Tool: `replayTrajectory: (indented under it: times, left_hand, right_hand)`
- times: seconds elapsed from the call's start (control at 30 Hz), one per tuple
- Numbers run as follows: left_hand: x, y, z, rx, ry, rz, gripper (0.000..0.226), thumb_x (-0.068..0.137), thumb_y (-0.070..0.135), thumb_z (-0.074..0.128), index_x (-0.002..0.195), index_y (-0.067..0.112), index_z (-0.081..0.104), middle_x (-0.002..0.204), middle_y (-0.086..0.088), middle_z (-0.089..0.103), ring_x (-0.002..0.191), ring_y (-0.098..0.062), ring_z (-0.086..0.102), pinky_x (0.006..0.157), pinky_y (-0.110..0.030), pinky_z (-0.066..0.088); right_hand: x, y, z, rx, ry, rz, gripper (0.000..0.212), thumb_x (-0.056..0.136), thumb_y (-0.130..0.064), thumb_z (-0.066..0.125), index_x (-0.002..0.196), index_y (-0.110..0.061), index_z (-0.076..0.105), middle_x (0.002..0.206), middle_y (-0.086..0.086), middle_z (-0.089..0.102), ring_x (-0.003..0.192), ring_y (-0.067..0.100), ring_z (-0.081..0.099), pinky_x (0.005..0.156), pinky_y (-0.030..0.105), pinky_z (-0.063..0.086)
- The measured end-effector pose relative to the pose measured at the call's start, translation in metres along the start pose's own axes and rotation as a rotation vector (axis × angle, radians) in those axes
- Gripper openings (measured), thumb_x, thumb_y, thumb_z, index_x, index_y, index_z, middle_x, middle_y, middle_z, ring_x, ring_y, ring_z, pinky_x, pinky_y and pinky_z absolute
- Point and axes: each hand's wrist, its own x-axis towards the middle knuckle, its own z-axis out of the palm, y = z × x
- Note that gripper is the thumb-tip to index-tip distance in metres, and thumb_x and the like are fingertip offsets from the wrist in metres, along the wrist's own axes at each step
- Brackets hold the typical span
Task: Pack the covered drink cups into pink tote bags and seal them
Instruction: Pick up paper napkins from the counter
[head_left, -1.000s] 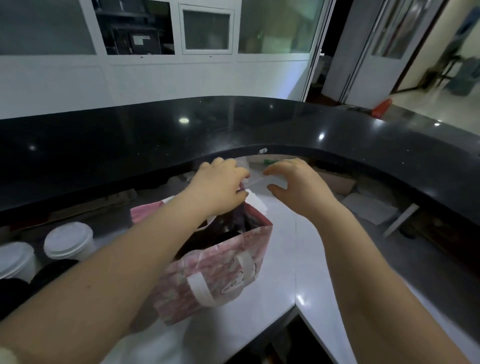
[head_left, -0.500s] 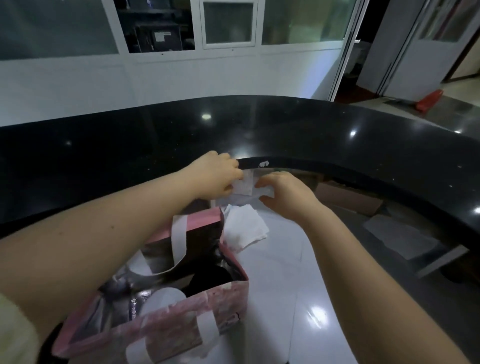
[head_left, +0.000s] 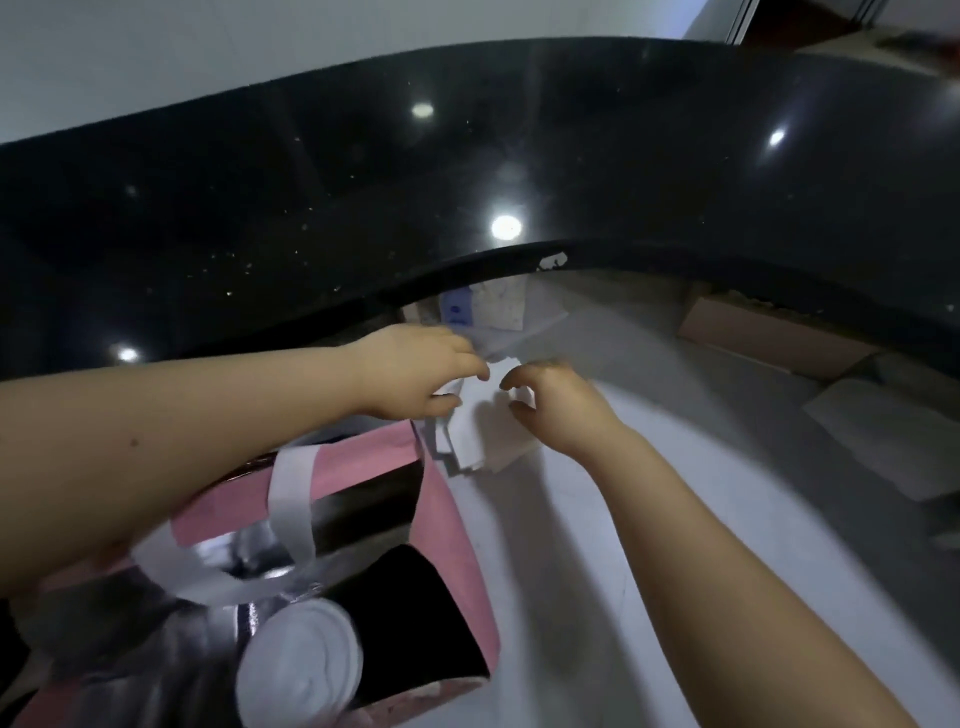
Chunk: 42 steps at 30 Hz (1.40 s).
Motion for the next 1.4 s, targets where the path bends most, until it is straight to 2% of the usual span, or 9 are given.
replayTrajectory:
  times: [0.27,0.4,0.47,0.67,0.93,1.03,1.13,1.27,1.4]
  left_hand:
    - [0.0,-0.011,0.032,-0.035,-0.023,-0.043,0.046,0.096,0.039,0.046,0.141,0.031,0.044,0.132,0.002,0.053,0.12,-0.021,0.05,0.095,-0.035,0.043]
    - [0.002,-0.011,0.042,-0.093,-0.041,-0.095,0.045,0.097,0.037,0.044,0.142,0.03,0.043,0.134,0.001,0.052,0.121,-0.021,0.048,0.097,-0.038,0.043]
    - [0.003,-0.01,0.047,-0.129,-0.036,-0.126,0.045,0.098,0.034,0.045,0.142,0.03,0.043,0.135,0.001,0.051,0.123,-0.021,0.046,0.098,-0.038,0.042]
    - [0.005,-0.001,0.06,-0.232,-0.035,-0.207,0.047,0.096,0.029,0.048,0.142,0.032,0.042,0.136,0.002,0.051,0.127,-0.019,0.044,0.099,-0.038,0.041]
    - [0.008,0.001,0.06,-0.254,0.008,-0.275,0.049,0.095,0.028,0.048,0.144,0.032,0.041,0.141,0.003,0.049,0.129,-0.02,0.042,0.099,-0.037,0.038]
    - [0.008,0.0,0.058,-0.239,0.007,-0.282,0.05,0.095,0.029,0.049,0.143,0.032,0.041,0.141,0.003,0.049,0.129,-0.02,0.042,0.098,-0.036,0.039]
    - [0.008,-0.001,0.056,-0.236,0.008,-0.295,0.05,0.095,0.029,0.049,0.144,0.033,0.04,0.142,0.004,0.048,0.13,-0.02,0.041,0.098,-0.035,0.038]
    - [0.006,0.0,0.053,-0.25,0.004,-0.304,0.052,0.095,0.026,0.048,0.146,0.033,0.038,0.143,0.003,0.047,0.131,-0.02,0.041,0.099,-0.036,0.039]
    - [0.004,0.001,0.051,-0.248,0.014,-0.317,0.049,0.097,0.027,0.047,0.145,0.031,0.04,0.144,0.002,0.047,0.13,-0.02,0.042,0.099,-0.037,0.04]
  right_hand:
    - [0.036,0.002,0.037,-0.102,0.04,0.031,0.041,0.093,-0.026,0.052,0.134,-0.02,0.051,0.14,0.003,0.047,0.126,0.03,0.032,0.099,0.034,0.03]
    - [0.043,0.004,0.051,-0.1,-0.052,0.108,0.049,0.096,-0.029,0.047,0.144,-0.025,0.035,0.16,0.006,0.015,0.145,0.034,0.002,0.114,0.044,0.01]
    - [0.043,0.006,0.056,-0.068,-0.042,0.124,0.047,0.095,-0.029,0.048,0.141,-0.027,0.038,0.161,0.006,0.01,0.146,0.035,-0.003,0.115,0.046,0.006]
    - [0.038,0.014,0.06,0.049,0.045,0.099,0.043,0.088,-0.027,0.063,0.13,-0.026,0.052,0.157,0.005,0.025,0.146,0.032,0.006,0.113,0.042,0.012]
    - [0.035,0.015,0.071,0.083,0.188,0.042,0.01,0.089,-0.02,0.063,0.096,-0.013,0.067,0.139,0.003,0.052,0.139,0.037,0.022,0.105,0.039,0.018]
    - [0.032,0.012,0.071,0.081,0.249,0.007,0.005,0.088,-0.015,0.063,0.087,-0.015,0.068,0.111,-0.004,0.066,0.123,0.034,0.038,0.091,0.032,0.019]
    - [0.032,0.008,0.071,0.112,0.285,0.021,0.013,0.085,-0.011,0.062,0.095,-0.017,0.068,0.1,-0.004,0.067,0.107,0.025,0.039,0.082,0.031,0.019]
    - [0.031,0.003,0.067,0.17,0.173,0.007,0.053,0.084,-0.006,0.049,0.131,-0.032,0.052,0.1,-0.006,0.057,0.101,0.016,0.027,0.084,0.034,0.022]
    - [0.036,0.005,0.063,-0.006,0.082,-0.007,0.045,0.088,-0.014,0.048,0.126,-0.036,0.057,0.104,-0.004,0.054,0.106,0.024,0.035,0.08,0.032,0.015]
